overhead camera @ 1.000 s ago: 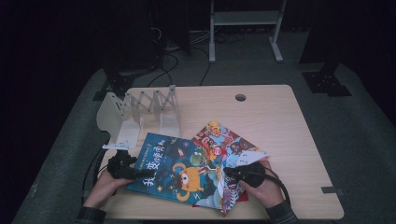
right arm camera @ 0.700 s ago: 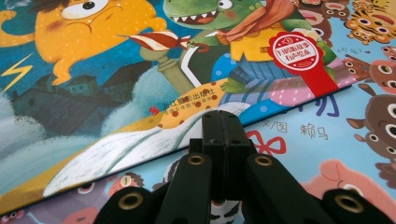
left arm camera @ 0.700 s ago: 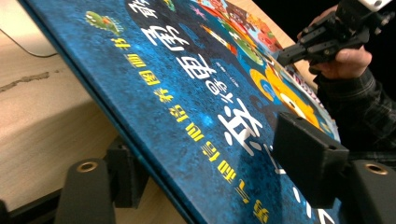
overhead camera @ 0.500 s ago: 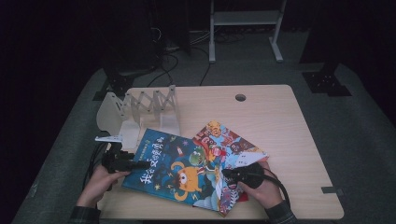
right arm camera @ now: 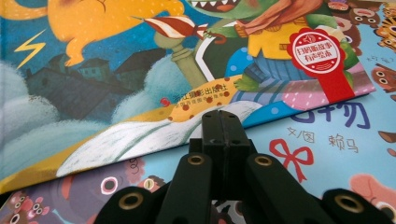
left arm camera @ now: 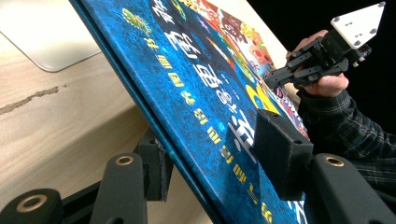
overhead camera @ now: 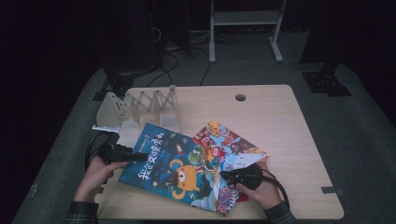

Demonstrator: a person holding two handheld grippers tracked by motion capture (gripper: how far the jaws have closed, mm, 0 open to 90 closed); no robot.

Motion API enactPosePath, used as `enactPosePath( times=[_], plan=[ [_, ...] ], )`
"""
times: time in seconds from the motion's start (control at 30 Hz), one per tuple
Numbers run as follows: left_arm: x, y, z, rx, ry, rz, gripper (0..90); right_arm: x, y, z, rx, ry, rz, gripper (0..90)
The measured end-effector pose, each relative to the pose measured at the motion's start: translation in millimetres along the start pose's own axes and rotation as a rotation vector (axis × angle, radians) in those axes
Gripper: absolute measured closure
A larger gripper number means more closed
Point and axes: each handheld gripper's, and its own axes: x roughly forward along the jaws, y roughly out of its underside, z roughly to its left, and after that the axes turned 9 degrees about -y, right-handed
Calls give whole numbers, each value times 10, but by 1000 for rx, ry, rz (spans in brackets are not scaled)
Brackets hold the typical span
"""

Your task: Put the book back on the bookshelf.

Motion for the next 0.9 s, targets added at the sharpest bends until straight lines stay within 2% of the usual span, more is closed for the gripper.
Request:
enactPosePath(
  times=[0.17, 0.5, 0.9],
  plan=[
    [-51, -72, -33, 7, -5, 6, 502, 16, -8, 6, -8, -14, -1, 898],
    [-180, -304, -200, 72, 2, -8, 554, 55, -31, 27, -15, -37, -2, 898],
    [-274, -538, -255, 92, -6, 10, 601, 141, -85, 83, -38, -65, 1, 898]
  ],
)
